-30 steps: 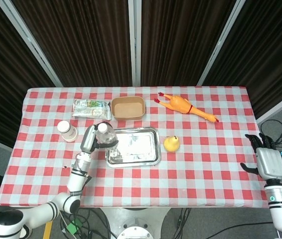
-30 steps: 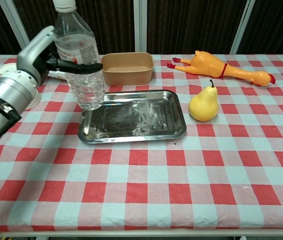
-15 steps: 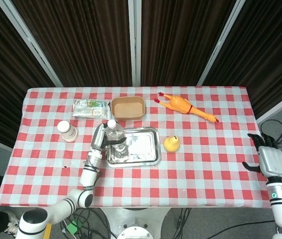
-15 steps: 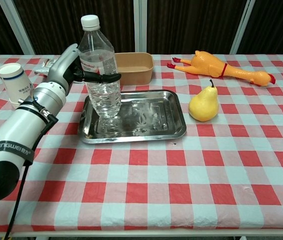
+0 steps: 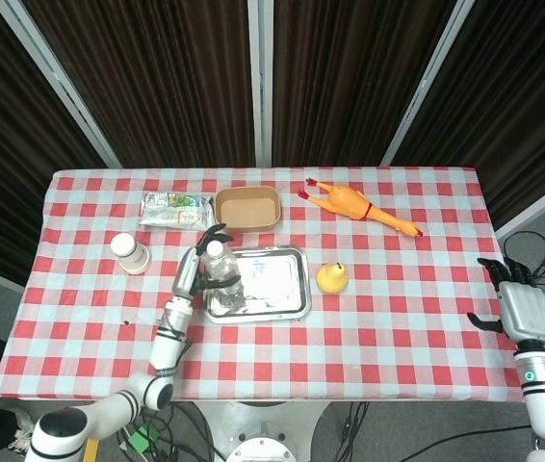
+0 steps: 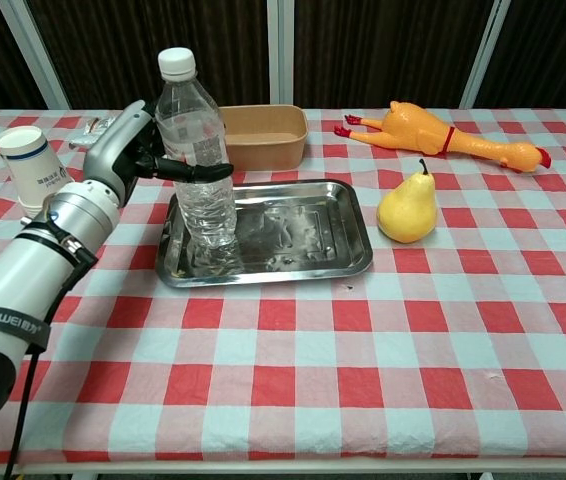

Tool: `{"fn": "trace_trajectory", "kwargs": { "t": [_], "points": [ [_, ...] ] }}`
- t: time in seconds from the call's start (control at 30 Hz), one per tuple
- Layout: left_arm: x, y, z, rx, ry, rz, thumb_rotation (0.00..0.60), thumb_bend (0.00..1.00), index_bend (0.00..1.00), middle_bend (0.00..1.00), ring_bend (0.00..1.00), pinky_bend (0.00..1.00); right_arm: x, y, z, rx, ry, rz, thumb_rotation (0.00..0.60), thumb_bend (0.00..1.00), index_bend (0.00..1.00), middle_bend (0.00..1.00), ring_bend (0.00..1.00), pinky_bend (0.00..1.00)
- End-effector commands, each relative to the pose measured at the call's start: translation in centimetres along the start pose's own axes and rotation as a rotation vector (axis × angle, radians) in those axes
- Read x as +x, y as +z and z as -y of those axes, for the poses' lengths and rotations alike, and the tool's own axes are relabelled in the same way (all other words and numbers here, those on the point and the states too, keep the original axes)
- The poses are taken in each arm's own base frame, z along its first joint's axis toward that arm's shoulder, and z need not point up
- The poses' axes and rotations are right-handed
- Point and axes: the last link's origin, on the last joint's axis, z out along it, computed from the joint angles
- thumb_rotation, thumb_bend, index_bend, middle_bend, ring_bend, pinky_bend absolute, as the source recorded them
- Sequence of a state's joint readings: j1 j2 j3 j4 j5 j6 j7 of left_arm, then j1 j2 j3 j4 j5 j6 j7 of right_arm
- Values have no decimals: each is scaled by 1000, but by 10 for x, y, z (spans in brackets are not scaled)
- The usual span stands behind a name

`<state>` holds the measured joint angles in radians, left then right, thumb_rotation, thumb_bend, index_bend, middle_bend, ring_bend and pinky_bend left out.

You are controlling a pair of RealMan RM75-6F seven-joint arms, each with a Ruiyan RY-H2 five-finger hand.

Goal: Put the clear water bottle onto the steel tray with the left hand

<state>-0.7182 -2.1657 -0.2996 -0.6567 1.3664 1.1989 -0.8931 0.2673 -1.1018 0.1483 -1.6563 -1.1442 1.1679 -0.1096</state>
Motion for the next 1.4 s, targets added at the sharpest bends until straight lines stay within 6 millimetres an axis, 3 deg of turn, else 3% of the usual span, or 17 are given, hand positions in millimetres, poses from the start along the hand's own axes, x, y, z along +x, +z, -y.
{"fn": "trace_trajectory", "kwargs": {
  "t": [0.03,0.13,0.17,0.2,0.37,0.83,0.97,1.07,1.17,1.27,1.4],
  "points": [
    [2,-2,-2,-18,-3,-4,600,66,185,376,277,351,1,0,0,1,2,0,600,115,122,142,0,52],
    [5,0,-11,-57,-6,-9,600,51,174,360,262,330,1,0,-1,0,5,-1,600,115,122,142,0,52],
    [-4,20,-25,-69,-7,3,600,46,174,358,260,326,1,0,-1,0,5,0,600,115,122,142,0,52],
    [-3,26,-31,-78,-7,-10,600,41,174,357,259,322,1,0,-1,-1,7,0,600,115,122,143,0,52],
    [13,25,-53,-138,-12,-42,600,27,174,354,256,310,2,0,-1,-1,14,-1,600,115,122,143,0,52],
    [94,10,-146,-280,10,-157,600,11,174,346,254,303,5,-6,3,25,28,-6,600,115,122,142,0,52],
    [128,0,-165,-310,80,-220,600,17,174,346,254,305,4,-6,4,30,28,0,600,115,122,142,0,52],
    [160,-8,-154,-261,295,-241,600,111,202,347,254,308,4,-6,5,34,30,5,600,115,122,142,0,52],
    [194,-20,-121,-209,609,-207,600,203,279,348,253,307,3,-7,5,38,30,8,600,115,122,142,0,52],
    [224,-42,-85,-182,898,-153,600,210,284,343,245,291,3,-7,5,37,26,10,600,115,122,142,0,52],
    [255,-79,-56,-149,1101,-105,600,207,284,323,223,260,2,-7,4,34,22,7,600,114,122,142,0,52]
  ]
}}
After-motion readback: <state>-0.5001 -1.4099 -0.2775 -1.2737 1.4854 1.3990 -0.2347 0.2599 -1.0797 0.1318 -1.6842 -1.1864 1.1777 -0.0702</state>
